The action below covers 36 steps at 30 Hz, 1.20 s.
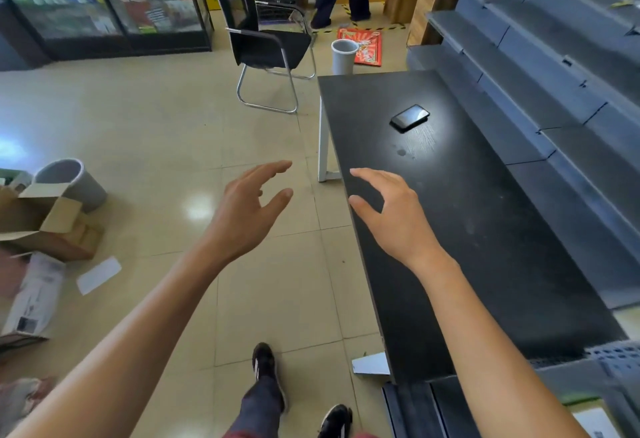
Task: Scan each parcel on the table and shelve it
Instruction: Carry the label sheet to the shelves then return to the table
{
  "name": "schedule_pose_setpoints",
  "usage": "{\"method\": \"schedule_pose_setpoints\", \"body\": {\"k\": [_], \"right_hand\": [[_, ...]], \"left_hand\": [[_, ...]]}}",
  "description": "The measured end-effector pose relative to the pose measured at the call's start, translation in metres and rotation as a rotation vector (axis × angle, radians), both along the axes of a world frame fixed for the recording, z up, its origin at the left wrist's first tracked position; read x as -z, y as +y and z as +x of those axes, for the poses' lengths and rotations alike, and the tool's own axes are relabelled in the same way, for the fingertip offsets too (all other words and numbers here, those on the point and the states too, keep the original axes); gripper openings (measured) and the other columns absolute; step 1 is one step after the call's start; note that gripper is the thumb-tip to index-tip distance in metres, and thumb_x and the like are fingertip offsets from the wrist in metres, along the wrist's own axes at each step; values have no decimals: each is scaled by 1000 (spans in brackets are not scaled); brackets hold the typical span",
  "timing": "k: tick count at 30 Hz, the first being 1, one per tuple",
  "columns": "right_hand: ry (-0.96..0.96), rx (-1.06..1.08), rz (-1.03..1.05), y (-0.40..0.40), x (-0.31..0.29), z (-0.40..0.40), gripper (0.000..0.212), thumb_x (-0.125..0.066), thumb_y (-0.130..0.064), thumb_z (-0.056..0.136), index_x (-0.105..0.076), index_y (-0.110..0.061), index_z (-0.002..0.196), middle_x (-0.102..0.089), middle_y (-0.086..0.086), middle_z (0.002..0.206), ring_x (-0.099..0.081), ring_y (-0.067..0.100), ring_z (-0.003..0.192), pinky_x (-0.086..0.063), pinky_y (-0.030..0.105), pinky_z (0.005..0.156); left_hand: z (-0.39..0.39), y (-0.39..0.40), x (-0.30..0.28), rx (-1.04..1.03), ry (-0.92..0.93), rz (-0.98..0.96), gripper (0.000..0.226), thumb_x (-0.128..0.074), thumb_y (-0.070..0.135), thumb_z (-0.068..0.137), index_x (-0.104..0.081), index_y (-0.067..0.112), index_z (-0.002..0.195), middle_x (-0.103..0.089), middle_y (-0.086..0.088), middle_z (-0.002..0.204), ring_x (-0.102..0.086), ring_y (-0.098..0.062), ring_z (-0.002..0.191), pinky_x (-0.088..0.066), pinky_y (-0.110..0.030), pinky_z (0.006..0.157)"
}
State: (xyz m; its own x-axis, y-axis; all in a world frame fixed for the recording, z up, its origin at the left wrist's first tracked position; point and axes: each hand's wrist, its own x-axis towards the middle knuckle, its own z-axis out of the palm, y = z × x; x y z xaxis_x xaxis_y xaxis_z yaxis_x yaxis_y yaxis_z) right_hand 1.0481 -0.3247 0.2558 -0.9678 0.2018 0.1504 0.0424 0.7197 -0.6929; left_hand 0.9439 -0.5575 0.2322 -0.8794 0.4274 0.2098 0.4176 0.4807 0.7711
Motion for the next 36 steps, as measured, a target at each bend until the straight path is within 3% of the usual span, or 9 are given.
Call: {"method": "schedule_pose_setpoints", "body": {"k": [7,12,14,17,21,27,33,36], "right_hand": [[-47,45,-16,19,15,-102,44,-62,-31,100,-54,-31,144,-44,-26,132,-37,4,139,-31,36,119],[-39,205,-70,43,21,-176,45,-62,-31,100,-53,-36,144,-44,-30,130,-39,0,137,-31,27,114],[-29,245,-85,50,24,-200,44,-62,-31,100,-53,-37,143,-45,-30,132,-38,0,137,-32,25,112],[-24,308,-118,61,28,-230,44,-62,-31,101,-53,-37,143,-50,-25,141,-40,3,139,-34,28,113],[-28,412,-151,89,36,-262,44,-63,-32,100,-54,-37,142,-51,-26,131,-45,5,133,-36,27,109],[-37,530,-213,159,66,-313,43,-63,-32,98,-56,-37,141,-59,-14,135,-49,8,131,-38,26,105],[-31,664,-331,238,94,-366,44,-59,-18,97,-58,-37,137,-58,-30,122,-54,-9,115,-36,6,92],[-39,720,-382,268,106,-391,43,-58,-15,97,-59,-34,136,-59,-28,120,-53,-18,109,-36,2,87]], "left_hand": [[-112,26,12,42,-45,3,41,-64,33,98,-57,42,137,-58,30,130,-50,16,117,-41,-5,88],[-211,51,5,107,-60,-3,41,-62,31,100,-57,37,140,-58,23,135,-48,10,120,-45,-24,100],[-244,64,1,159,-57,-11,41,-61,30,100,-57,36,141,-58,21,138,-49,-3,127,-46,-29,103],[-283,91,-4,227,-67,-4,40,-63,26,100,-58,33,139,-59,18,137,-51,-5,128,-46,-26,102],[-327,133,2,304,-96,-1,40,-63,25,100,-59,32,139,-60,18,135,-50,3,124,-44,-17,99],[-398,215,27,407,-90,-64,41,-63,26,100,-59,28,141,-62,12,137,-56,-7,124,-49,-33,102],[-461,305,45,487,-113,-198,39,-62,30,100,-60,32,139,-57,21,132,-58,-9,112,-40,-12,88],[-485,343,52,490,-169,-202,39,-62,31,100,-60,34,138,-57,24,130,-59,-8,111,-41,-12,90]]}}
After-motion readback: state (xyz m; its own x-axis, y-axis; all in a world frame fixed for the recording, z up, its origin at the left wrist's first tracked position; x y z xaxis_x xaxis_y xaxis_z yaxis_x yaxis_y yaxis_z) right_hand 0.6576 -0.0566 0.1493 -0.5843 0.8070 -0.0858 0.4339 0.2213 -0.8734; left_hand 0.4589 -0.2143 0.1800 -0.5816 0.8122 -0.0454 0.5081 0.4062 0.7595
